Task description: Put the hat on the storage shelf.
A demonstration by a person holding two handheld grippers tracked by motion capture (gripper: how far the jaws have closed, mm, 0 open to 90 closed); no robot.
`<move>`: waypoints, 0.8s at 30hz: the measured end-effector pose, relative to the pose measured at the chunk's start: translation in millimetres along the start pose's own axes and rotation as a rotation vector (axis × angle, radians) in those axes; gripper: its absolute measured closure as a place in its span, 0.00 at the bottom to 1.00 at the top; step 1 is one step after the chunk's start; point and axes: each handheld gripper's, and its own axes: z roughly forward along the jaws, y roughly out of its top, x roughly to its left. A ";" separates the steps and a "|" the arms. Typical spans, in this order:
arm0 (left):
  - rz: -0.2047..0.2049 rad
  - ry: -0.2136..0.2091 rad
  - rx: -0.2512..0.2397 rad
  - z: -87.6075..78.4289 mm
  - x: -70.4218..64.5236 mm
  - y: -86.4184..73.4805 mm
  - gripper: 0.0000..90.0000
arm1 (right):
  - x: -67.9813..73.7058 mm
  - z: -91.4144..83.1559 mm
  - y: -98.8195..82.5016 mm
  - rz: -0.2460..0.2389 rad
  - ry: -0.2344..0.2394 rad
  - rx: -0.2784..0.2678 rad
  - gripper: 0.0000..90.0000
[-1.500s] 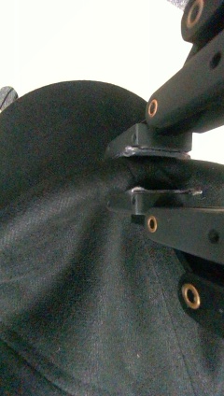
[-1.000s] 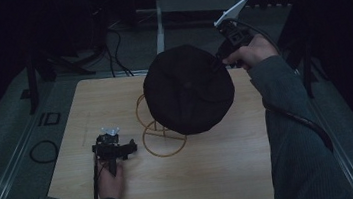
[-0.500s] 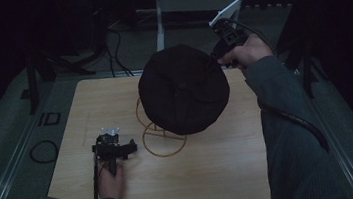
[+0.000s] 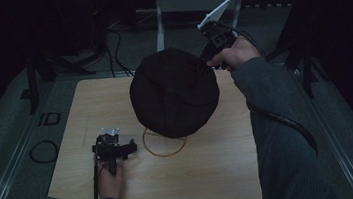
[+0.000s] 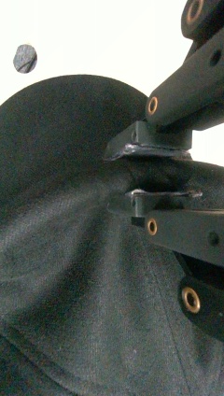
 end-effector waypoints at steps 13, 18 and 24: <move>-0.001 0.000 -0.001 0.1 -0.1 0.0 0.01 | 4.9 12.5 4.2 -0.001 -0.003 0.014 0.83; -0.001 -0.001 0.001 0.0 0.0 0.1 0.01 | 3.4 17.2 4.4 0.004 -0.006 0.015 0.83; -0.001 -0.001 0.001 0.0 0.0 0.1 0.01 | 5.7 22.1 6.3 0.008 -0.014 0.021 0.83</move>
